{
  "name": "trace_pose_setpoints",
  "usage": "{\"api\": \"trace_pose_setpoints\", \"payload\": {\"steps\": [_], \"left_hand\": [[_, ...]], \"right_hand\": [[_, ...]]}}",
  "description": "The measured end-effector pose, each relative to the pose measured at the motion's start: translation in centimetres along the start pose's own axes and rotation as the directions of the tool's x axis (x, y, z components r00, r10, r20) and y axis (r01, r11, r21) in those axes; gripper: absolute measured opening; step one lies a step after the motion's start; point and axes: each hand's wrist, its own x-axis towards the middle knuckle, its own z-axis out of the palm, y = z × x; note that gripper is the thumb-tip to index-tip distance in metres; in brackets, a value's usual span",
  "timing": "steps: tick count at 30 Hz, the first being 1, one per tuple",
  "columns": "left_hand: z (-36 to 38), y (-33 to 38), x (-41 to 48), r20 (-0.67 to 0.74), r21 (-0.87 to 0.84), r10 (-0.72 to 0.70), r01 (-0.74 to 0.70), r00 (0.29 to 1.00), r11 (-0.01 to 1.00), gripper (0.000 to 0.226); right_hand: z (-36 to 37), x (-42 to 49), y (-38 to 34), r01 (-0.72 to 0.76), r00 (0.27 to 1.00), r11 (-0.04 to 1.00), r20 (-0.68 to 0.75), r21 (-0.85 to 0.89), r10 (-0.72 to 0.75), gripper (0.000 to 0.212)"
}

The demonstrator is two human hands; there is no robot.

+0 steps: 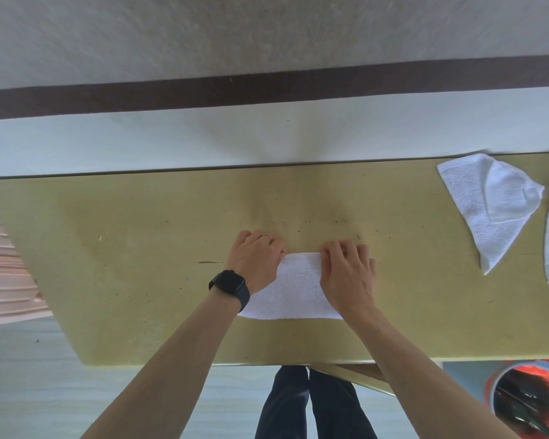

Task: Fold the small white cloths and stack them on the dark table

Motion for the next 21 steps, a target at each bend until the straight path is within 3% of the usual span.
{"api": "trace_pose_setpoints", "payload": {"steps": [8,11,13,16,18,21], "left_hand": [[1.3,-0.5,-2.2,-0.165,0.016,-0.056,0.059,0.985,0.998,0.028],[1.7,-1.3,-4.2,-0.202,0.016,-0.194,0.201,0.960,0.979,0.021],[1.8,-1.7,-5.4,-0.188,0.009,-0.273,0.279,0.944,0.960,0.011],[1.5,-1.5,-6.9,-0.145,-0.052,-0.398,0.394,0.906,0.918,0.009],[1.5,-0.9,-7.9,-0.070,-0.135,-0.506,0.494,0.860,0.859,0.015],[1.6,1.1,-9.0,0.115,-0.222,-0.600,0.609,0.792,0.762,0.024]], "right_hand": [[-1.5,-2.5,0.0,-0.015,0.994,0.997,-0.106,0.082,0.023,0.016],[-1.9,-6.3,-0.4,-0.100,0.994,0.995,0.040,0.014,0.099,0.022],[-1.7,-7.7,-0.8,-0.147,0.980,0.988,0.124,-0.055,0.153,0.028],[-1.6,-5.7,-1.5,-0.110,0.987,0.992,0.114,-0.057,0.116,0.038],[-1.5,-2.5,-1.8,-0.035,0.993,0.998,0.113,-0.055,0.041,0.045],[-1.5,2.0,-2.5,0.147,0.961,0.988,0.242,-0.049,-0.131,0.051]]}}
